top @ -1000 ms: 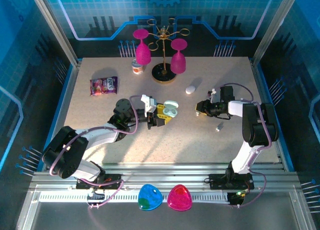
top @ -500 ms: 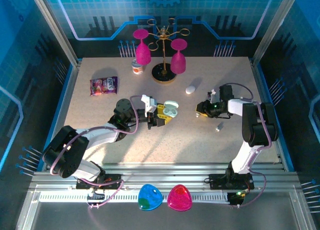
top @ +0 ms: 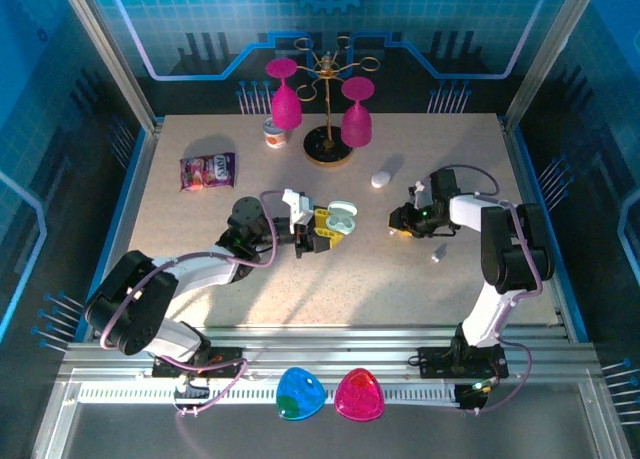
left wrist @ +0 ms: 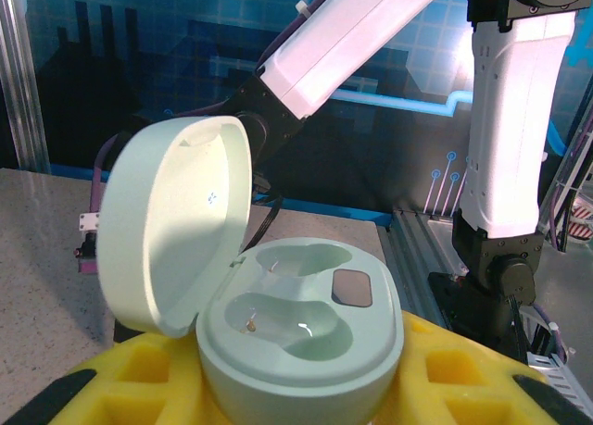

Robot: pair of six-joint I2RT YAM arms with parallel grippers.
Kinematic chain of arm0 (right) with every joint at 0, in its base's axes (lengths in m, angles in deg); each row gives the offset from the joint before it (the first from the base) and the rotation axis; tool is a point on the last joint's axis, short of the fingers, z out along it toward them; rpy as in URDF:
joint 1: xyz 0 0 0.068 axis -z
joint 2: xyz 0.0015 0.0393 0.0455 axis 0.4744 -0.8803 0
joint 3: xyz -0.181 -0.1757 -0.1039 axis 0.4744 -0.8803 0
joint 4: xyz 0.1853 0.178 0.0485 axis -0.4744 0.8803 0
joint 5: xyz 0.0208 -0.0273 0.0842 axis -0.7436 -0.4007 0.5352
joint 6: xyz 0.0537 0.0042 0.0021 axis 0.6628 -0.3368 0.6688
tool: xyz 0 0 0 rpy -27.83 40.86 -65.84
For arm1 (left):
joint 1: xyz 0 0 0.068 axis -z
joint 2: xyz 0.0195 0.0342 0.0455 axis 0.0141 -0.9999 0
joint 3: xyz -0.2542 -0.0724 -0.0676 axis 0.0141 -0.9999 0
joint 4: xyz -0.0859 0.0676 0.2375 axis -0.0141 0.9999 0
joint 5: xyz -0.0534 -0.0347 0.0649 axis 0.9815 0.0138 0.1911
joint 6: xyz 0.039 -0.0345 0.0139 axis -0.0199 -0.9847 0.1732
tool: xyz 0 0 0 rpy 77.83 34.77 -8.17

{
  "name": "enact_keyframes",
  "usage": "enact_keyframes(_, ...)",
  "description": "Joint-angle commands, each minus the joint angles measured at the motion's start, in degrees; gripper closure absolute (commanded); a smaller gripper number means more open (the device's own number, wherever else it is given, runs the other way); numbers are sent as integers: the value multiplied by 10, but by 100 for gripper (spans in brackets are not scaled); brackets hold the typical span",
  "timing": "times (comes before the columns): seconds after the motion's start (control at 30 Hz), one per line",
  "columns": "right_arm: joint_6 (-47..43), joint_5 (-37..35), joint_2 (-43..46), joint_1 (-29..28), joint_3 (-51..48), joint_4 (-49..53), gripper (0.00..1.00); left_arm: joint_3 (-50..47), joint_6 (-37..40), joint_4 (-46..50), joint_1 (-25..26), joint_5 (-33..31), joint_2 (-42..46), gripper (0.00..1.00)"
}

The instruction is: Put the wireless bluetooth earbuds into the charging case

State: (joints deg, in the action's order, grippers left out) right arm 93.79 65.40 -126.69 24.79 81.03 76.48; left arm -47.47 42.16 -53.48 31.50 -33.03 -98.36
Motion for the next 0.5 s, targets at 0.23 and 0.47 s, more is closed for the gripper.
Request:
enact_keyframes(0.23, -1, -38, -16, -16, 42, 57, 73, 6, 6, -15, 0, 13, 0, 71)
enact_keyframes(0.47, -6, -48, -19, -20, 47, 70, 70, 4, 8, -18, 0, 11, -2, 71)
